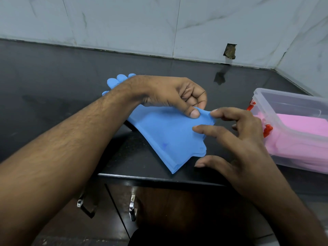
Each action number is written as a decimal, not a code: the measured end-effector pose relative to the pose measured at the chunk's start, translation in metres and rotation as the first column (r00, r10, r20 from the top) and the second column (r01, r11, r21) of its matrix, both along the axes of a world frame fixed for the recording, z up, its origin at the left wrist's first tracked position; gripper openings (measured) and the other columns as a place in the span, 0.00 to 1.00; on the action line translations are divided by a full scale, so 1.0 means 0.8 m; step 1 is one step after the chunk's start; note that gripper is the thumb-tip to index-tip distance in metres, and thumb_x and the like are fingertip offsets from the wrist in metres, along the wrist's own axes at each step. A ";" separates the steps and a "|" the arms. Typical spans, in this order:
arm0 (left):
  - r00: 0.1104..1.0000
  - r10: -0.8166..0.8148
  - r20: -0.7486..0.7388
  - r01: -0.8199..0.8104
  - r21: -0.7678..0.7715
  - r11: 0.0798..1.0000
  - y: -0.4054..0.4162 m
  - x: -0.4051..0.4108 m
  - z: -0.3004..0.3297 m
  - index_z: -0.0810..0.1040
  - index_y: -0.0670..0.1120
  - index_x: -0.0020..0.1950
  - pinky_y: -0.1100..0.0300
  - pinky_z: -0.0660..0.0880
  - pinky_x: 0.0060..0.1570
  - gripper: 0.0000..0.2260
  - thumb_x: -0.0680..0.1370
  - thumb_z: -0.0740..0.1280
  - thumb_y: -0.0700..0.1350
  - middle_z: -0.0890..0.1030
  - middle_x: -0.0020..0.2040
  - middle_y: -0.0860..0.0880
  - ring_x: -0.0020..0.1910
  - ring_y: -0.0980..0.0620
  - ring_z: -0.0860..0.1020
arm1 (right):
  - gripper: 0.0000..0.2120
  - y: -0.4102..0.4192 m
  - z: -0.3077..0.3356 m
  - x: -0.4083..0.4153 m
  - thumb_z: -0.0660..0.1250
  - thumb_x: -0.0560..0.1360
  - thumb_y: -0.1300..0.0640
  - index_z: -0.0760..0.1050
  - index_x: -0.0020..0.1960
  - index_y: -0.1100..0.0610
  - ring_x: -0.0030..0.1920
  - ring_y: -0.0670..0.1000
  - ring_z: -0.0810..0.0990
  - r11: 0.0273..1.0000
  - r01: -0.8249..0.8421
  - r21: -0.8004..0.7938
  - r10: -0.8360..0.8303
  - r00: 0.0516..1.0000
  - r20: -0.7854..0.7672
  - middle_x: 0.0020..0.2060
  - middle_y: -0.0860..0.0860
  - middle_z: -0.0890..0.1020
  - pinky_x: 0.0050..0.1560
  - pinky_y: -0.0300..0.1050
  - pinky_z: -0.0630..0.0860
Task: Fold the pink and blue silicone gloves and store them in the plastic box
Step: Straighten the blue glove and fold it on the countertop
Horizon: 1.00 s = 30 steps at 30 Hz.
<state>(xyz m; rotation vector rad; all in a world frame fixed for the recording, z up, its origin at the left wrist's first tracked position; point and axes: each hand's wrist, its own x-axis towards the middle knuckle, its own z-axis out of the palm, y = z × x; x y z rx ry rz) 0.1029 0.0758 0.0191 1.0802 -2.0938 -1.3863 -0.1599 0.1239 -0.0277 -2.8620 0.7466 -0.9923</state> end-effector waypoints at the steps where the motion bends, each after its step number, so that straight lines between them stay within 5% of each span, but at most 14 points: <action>1: 1.000 -0.019 -0.004 0.019 0.017 1.000 0.001 0.000 0.001 0.78 0.43 0.52 0.57 0.78 0.41 0.04 0.80 0.72 0.38 0.84 0.38 0.49 0.36 0.51 0.82 | 0.22 0.002 -0.001 0.001 0.76 0.69 0.46 0.83 0.62 0.48 0.66 0.57 0.68 0.999 0.006 -0.043 -0.006 1.000 0.016 0.70 0.52 0.68 0.64 0.61 0.70; 6: 0.997 -0.078 -0.022 0.079 0.069 0.995 0.004 -0.006 0.001 0.79 0.44 0.50 0.48 0.73 0.49 0.04 0.79 0.72 0.37 0.83 0.38 0.50 0.37 0.50 0.79 | 0.10 0.008 -0.007 0.002 0.70 0.78 0.53 0.87 0.56 0.46 0.69 0.65 0.70 0.978 0.035 -0.205 -0.024 0.998 0.055 0.73 0.55 0.67 0.63 0.65 0.68; 14: 0.989 -0.143 -0.025 0.143 -0.010 0.990 0.003 -0.035 -0.002 0.79 0.40 0.59 0.57 0.78 0.52 0.10 0.78 0.72 0.33 0.84 0.47 0.45 0.44 0.51 0.81 | 0.09 0.008 -0.013 -0.005 0.68 0.81 0.56 0.87 0.49 0.51 0.67 0.56 0.69 0.944 -0.027 -0.328 0.062 0.993 0.098 0.63 0.50 0.73 0.61 0.58 0.67; 18: 0.992 0.038 -0.121 -0.059 -0.175 0.983 0.006 -0.026 0.012 0.78 0.40 0.64 0.61 0.76 0.59 0.14 0.79 0.72 0.37 0.84 0.58 0.40 0.56 0.50 0.82 | 0.08 0.008 -0.017 -0.008 0.70 0.80 0.63 0.86 0.51 0.54 0.66 0.53 0.72 0.932 -0.098 -0.348 0.138 0.986 0.091 0.60 0.50 0.77 0.58 0.59 0.72; 23: 0.890 0.369 -0.266 -0.446 -0.350 0.824 0.033 -0.012 0.019 0.81 0.37 0.58 0.59 0.78 0.61 0.09 0.80 0.71 0.39 0.87 0.54 0.42 0.56 0.50 0.84 | 0.06 0.009 -0.008 -0.008 0.72 0.78 0.64 0.85 0.52 0.55 0.66 0.54 0.78 0.946 -0.168 -0.279 0.189 0.981 0.052 0.56 0.48 0.85 0.63 0.58 0.73; 30: 0.826 0.540 -0.164 -0.551 -0.444 0.707 0.111 -0.041 -0.021 0.84 0.38 0.55 0.62 0.77 0.59 0.06 0.81 0.71 0.40 0.86 0.52 0.45 0.55 0.52 0.84 | 0.09 0.007 -0.007 -0.011 0.67 0.78 0.60 0.83 0.54 0.52 0.58 0.50 0.81 0.958 -0.187 -0.219 0.190 0.982 -0.008 0.51 0.44 0.85 0.62 0.47 0.69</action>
